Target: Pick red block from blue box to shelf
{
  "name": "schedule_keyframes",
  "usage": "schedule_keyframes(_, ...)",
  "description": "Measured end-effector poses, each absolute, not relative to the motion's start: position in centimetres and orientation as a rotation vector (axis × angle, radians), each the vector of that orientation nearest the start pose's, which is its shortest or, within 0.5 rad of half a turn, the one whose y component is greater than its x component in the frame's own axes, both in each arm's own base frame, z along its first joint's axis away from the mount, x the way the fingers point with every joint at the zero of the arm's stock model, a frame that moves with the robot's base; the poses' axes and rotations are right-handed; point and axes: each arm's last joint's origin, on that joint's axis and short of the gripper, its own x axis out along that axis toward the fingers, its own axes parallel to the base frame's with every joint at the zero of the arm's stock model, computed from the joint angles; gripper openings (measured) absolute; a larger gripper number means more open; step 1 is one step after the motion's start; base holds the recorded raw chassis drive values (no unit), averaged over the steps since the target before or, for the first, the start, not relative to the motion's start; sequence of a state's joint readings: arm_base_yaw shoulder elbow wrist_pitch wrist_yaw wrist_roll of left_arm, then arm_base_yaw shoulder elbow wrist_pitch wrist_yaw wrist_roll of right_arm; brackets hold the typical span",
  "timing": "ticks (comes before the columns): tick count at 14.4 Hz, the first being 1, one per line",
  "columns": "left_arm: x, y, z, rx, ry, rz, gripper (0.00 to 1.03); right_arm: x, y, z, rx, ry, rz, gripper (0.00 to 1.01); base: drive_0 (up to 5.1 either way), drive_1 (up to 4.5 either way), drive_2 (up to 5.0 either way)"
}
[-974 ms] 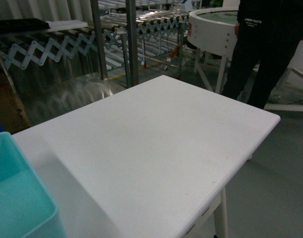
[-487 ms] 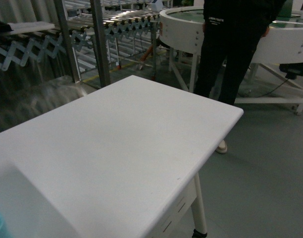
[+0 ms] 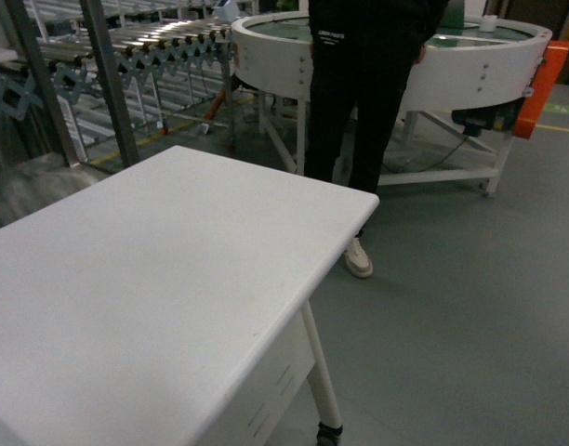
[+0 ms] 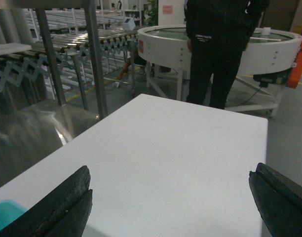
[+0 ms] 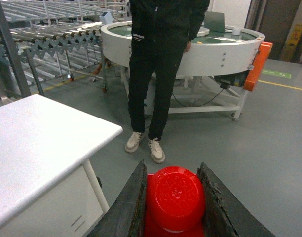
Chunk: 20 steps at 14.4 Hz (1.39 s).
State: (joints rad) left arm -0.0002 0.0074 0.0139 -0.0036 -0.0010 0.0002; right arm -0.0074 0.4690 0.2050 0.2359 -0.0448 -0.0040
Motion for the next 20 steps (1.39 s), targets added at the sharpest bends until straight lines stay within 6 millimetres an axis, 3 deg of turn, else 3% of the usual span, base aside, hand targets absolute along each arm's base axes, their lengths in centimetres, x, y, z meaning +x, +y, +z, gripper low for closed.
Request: schedule_keyframes(20, 9.73, 0.0, 16.74, 0.0, -0.003, 0.001, 0.98, 13.33, 0.03, 21.42, -0.003, 0.028, 0.038, 0.23, -1.6, -1.6, -1.6)
